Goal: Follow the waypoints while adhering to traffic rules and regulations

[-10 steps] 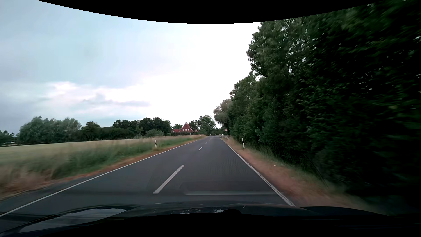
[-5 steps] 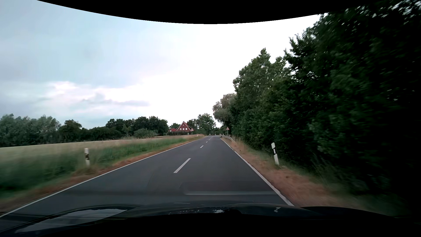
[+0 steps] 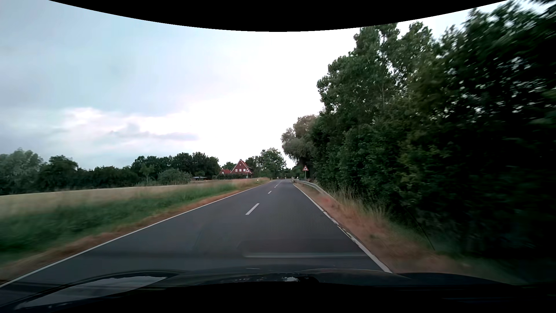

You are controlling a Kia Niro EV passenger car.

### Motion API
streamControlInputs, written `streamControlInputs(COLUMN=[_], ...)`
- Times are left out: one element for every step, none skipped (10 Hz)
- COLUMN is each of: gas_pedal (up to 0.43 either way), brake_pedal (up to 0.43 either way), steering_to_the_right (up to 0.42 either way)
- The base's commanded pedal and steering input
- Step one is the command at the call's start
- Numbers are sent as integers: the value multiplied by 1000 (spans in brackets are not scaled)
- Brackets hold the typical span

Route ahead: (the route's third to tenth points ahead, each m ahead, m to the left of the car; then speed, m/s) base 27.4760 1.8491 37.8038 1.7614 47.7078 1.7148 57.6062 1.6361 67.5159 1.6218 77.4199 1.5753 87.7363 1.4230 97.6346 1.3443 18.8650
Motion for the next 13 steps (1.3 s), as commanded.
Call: streamControlInputs(gas_pedal=[130, 130, 130, 130, 130, 130, 130, 130, 130, 130, 130, 118, 118], brake_pedal=[0, 0, 0, 0, 0, 0, 0, 0, 0, 0, 0, 0, 0], steering_to_the_right=[-2, -1, -1, -1, -1, -2, -3, -3, -2, -2, -2, -2, -2])
